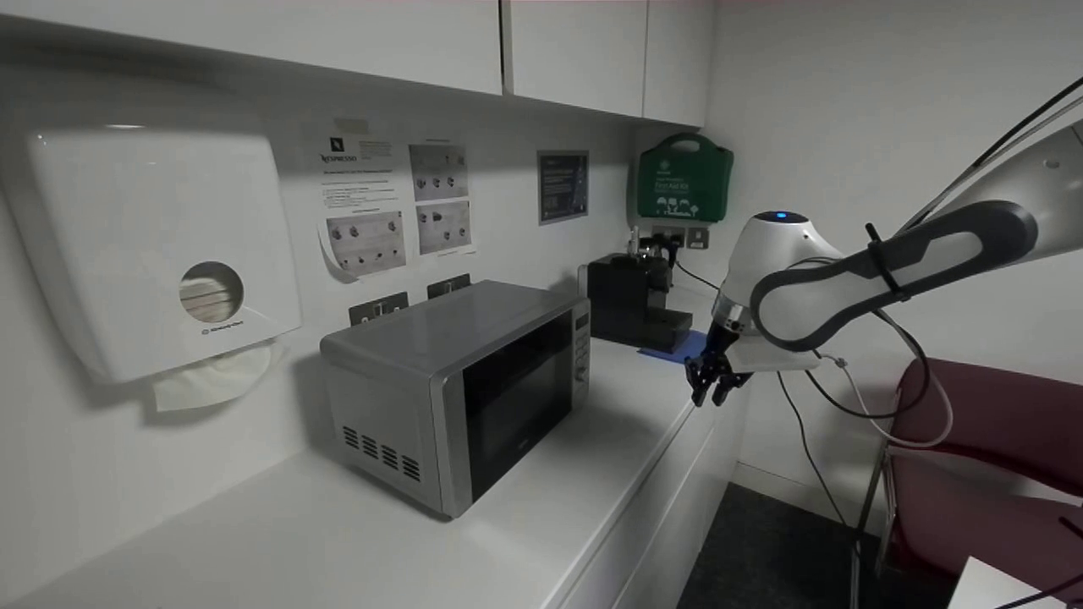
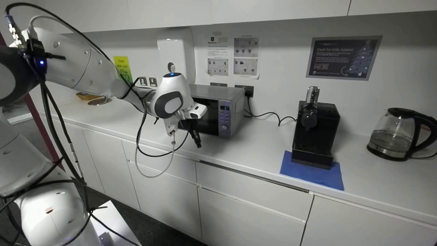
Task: Press a button on the microwave.
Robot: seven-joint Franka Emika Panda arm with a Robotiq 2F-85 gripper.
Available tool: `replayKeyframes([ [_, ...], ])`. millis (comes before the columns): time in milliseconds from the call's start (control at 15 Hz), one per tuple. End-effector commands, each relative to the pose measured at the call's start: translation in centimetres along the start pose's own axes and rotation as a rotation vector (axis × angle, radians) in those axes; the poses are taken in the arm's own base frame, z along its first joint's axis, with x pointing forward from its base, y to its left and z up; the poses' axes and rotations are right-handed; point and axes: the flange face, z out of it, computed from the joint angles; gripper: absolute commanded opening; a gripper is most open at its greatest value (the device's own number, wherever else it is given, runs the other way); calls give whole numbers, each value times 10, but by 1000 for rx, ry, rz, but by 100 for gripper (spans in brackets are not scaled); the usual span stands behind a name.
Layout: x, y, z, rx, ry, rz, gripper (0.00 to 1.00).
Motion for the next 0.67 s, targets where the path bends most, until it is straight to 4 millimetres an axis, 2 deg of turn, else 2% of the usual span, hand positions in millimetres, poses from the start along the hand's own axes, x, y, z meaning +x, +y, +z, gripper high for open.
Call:
replayKeyframes([
  [0, -1, -1, 1, 4, 1, 0, 45],
  [133, -2, -2, 3, 2, -4, -2, 62],
  [600, -1, -1, 4, 0, -6, -1, 63],
])
